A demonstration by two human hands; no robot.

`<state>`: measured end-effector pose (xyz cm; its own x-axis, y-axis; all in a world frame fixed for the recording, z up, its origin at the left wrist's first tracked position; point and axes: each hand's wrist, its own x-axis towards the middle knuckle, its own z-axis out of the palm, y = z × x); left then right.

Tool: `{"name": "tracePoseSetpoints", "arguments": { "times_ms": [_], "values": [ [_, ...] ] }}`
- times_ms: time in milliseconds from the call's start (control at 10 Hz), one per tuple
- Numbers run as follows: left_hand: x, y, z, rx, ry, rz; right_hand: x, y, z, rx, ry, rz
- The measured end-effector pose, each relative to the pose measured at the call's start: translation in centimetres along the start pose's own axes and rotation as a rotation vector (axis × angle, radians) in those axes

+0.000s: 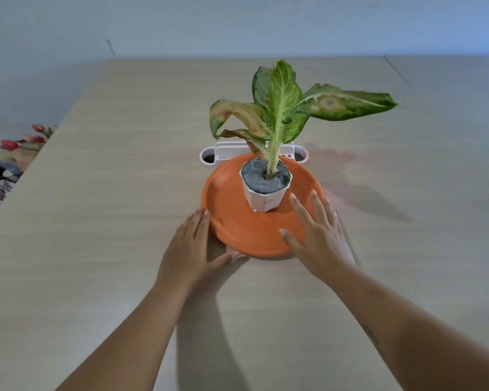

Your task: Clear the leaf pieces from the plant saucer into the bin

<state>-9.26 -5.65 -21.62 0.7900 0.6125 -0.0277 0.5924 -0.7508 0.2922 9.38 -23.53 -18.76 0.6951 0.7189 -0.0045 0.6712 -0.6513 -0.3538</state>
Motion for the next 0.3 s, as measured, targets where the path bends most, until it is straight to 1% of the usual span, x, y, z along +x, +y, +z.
{"name": "tracePoseSetpoints", "arguments": {
  "times_ms": [200, 300],
  "values": [
    [-3.6, -0.7, 0.1, 0.037, -0.019, -0.102, -4.8, 3.6, 0.8, 0.052, -0.027, 0.104],
    [-6.2, -1.0, 0.7, 0.072, -0.015, -0.107, -7.8, 6.2, 1.3, -0.037, -0.08, 0.171]
  ]
}}
